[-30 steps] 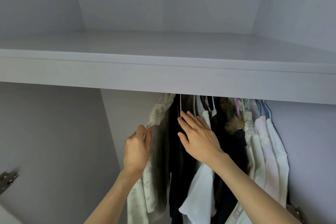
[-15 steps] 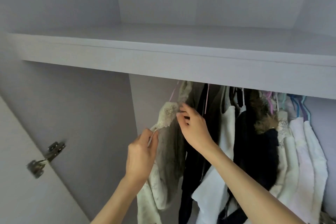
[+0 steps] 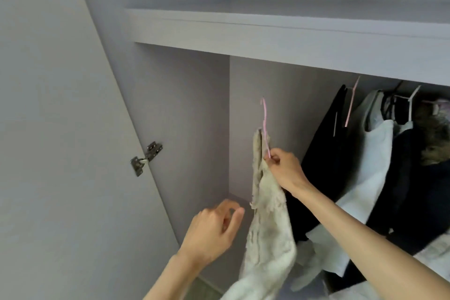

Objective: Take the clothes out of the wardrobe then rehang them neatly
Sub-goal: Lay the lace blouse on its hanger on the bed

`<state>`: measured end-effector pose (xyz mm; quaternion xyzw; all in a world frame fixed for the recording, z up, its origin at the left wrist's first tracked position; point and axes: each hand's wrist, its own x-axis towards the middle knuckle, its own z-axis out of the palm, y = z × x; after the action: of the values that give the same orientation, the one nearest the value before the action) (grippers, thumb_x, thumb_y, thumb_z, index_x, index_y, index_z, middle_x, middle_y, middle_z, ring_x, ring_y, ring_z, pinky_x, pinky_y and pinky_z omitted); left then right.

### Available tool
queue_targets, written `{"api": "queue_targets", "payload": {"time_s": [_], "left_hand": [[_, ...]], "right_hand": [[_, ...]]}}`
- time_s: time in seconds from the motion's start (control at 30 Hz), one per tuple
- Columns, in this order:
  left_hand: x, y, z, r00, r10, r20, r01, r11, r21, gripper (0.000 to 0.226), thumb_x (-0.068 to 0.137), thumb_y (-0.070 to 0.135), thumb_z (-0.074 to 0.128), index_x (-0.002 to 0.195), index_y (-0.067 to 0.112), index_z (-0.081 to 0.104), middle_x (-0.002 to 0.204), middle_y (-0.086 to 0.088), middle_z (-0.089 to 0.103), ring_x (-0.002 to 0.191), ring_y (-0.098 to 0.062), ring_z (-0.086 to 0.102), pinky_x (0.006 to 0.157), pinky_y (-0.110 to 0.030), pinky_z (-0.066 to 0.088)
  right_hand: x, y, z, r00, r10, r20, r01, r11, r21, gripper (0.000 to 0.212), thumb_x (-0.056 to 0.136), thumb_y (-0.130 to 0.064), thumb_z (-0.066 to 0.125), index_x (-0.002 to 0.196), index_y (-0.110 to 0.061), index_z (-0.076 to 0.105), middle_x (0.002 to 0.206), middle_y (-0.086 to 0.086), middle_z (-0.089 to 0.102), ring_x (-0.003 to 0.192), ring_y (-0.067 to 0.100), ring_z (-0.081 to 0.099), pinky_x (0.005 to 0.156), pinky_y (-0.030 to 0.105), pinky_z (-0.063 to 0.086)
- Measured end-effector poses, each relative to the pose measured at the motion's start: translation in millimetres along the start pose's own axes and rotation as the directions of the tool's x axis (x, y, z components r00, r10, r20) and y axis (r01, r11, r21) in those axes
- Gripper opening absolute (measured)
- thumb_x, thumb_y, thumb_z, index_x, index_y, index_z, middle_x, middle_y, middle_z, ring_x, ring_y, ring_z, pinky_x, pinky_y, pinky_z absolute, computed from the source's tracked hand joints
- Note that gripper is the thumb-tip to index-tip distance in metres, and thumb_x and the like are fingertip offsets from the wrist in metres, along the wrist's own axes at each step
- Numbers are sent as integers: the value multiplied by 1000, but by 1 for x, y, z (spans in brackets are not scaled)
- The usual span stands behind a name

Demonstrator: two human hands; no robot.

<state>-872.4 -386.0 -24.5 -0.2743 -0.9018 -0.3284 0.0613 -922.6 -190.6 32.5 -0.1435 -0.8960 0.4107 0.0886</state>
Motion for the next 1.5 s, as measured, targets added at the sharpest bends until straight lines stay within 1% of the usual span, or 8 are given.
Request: {"api": "queue_targets", "payload": {"time_s": [0.23,0.4,0.57,0.77,0.93,1.13,1.4,1.5], "left_hand": [[1,-56,-21,979,-90,-185,104,992,68,36,94,15,48,128,4,48,119,-13,51,101,-34,58,81,-38,48],[-13,-93,-40,980,-27,-198,87,950,300,53,92,35,36,136,5,38,132,-18,49,121,-34,44,97,-43,41],[-49,-110,-51,981,-103,-162,138,965,222,51,94,51,22,87,12,53,74,0,56,68,-30,55,61,-31,39],[-134,-111,-43,875,-356,-328,406,908,98,39,91,42,31,74,13,51,60,14,44,58,-17,41,54,-28,28],[-218,-95,-44,624,-613,-485,684,728,-39,29,94,29,50,68,17,48,52,13,39,55,-5,39,54,-26,29],[-295,-53,-48,341,-675,-654,813,562,-156,28,88,31,49,66,39,34,60,16,48,59,0,40,56,-26,24],[-407,34,-30,-351,-630,-693,832,130,-539,11,86,10,64,82,15,74,57,23,52,68,8,53,64,-3,33],[-448,68,-18,-539,-534,-651,785,-36,-619,22,87,39,59,90,23,73,73,16,62,76,-6,57,65,-11,34]], "right_hand": [[-37,5,12,967,-124,224,139,989,-53,24,94,-10,47,77,-23,58,66,-4,54,56,10,41,54,23,31],[-69,8,15,921,-237,308,203,969,140,27,92,-12,53,81,-33,65,86,2,65,80,26,59,72,34,45],[-80,7,23,862,-310,401,198,934,296,24,91,-6,55,91,-25,70,86,-3,63,83,6,62,82,18,47],[-79,3,78,766,-387,514,243,914,326,27,90,-6,55,93,-29,69,88,-9,66,89,2,62,89,19,46],[-94,-15,147,573,-483,662,324,876,359,19,90,-4,57,102,-7,71,91,-11,65,90,0,61,87,14,44],[-129,-32,209,340,-554,760,474,799,371,21,88,-14,61,108,-14,68,102,-9,65,98,6,60,92,24,45],[-226,-59,278,-163,-622,766,797,374,473,20,92,-29,54,98,-15,65,90,-1,63,85,21,58,78,36,41],[-287,-71,295,-272,-705,655,773,246,585,16,90,-30,58,89,-17,66,81,-3,62,71,20,58,69,40,46]]}}
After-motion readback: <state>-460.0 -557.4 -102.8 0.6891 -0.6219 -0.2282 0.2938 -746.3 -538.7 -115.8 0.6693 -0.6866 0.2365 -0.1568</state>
